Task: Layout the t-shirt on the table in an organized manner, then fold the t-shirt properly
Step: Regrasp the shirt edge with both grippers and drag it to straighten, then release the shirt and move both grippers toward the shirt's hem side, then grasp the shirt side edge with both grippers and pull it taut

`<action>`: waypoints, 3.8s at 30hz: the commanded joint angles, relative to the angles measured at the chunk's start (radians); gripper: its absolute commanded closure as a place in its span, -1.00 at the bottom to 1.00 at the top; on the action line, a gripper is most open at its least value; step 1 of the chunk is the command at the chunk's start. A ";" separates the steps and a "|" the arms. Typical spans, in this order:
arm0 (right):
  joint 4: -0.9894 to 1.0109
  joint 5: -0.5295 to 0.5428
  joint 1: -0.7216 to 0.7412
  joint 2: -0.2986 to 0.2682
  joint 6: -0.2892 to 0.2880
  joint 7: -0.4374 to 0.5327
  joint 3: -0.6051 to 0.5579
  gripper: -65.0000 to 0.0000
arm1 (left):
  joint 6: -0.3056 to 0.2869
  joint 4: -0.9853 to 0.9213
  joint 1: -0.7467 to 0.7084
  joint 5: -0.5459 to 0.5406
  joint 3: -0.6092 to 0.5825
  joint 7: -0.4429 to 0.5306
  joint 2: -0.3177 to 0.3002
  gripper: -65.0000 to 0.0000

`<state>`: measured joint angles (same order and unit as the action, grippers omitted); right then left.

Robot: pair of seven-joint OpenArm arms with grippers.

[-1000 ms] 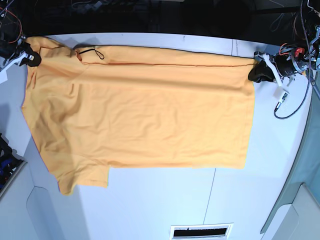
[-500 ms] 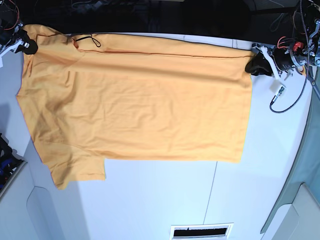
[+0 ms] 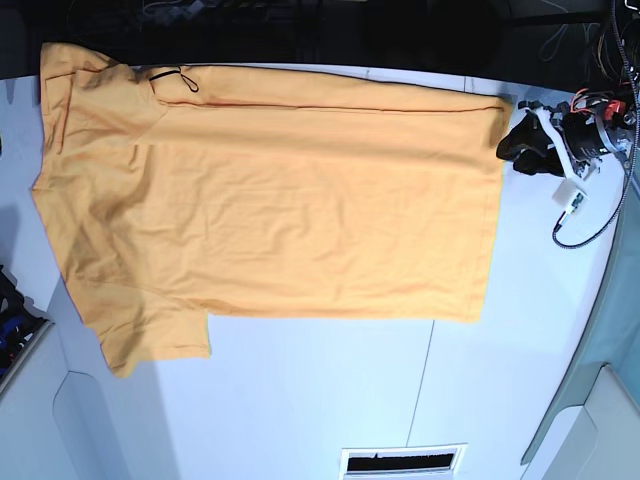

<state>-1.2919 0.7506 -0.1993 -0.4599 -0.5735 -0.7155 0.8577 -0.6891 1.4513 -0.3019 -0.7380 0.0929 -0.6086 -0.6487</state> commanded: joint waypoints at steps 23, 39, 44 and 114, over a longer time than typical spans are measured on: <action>0.537 -0.368 0.574 -0.038 0.098 0.323 -0.346 0.03 | 0.027 -0.050 0.182 0.028 0.008 0.022 -0.017 -0.14; 0.621 -0.308 0.570 -0.029 0.008 0.270 -0.347 0.03 | 0.028 -0.739 0.665 0.037 -0.053 0.194 0.102 -0.14; 0.621 -0.304 0.571 0.002 0.008 0.263 -0.347 0.03 | 0.026 -0.742 0.668 0.041 -0.053 0.190 0.103 -0.14; 0.387 0.008 0.516 -0.072 -0.025 -0.065 -0.349 1.00 | -0.009 -0.344 0.585 -0.267 -0.174 -0.238 0.016 1.00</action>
<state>-0.8875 0.7441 0.2989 -0.5022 -0.5930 -0.7975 0.5049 -0.6903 1.0939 0.2596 -0.9932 -0.0872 -0.8574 -0.6121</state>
